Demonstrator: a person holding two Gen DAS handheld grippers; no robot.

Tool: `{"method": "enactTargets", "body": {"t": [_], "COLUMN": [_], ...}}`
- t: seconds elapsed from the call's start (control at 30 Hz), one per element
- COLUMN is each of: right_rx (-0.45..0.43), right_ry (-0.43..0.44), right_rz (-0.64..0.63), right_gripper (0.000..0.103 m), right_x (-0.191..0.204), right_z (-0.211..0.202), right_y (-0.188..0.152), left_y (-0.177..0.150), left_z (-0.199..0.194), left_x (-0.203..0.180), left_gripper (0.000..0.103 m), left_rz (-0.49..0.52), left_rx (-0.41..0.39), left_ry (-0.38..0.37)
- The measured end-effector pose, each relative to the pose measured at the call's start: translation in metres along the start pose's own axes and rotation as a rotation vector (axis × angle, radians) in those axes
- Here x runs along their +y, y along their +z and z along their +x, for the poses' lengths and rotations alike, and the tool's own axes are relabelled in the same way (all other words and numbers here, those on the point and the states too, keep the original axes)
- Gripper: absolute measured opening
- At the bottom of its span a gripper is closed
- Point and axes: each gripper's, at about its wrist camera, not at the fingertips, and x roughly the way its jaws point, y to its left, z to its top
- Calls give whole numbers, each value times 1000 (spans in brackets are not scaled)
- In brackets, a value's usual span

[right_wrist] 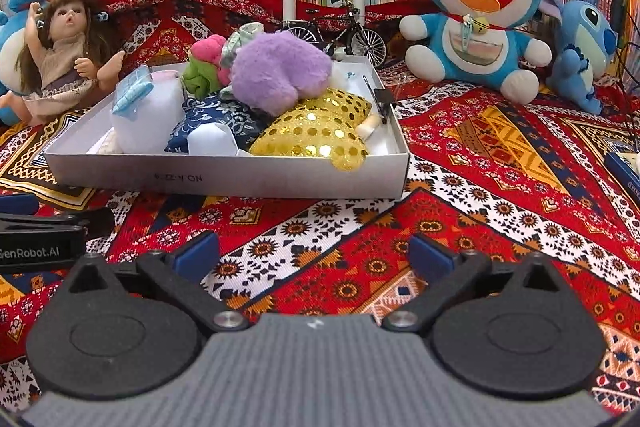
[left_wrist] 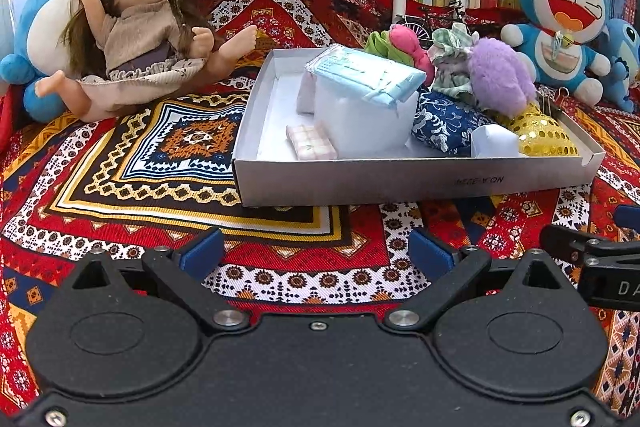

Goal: Organize soft objects

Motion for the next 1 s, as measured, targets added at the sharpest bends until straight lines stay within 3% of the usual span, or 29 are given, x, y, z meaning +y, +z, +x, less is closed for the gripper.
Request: {"method": "enactTargets", "body": {"t": [1.0], "right_rx": [13], "right_ry": [-22], "right_rz": [-26], "right_gripper": [103], "right_x": [5], "right_z": [2], "right_y": [0], "left_y": [0], "left_z": [3], "left_x": [1], "left_gripper": [103], "left_rz": [-8], "left_rx": [10], "left_ry": [-3]}}
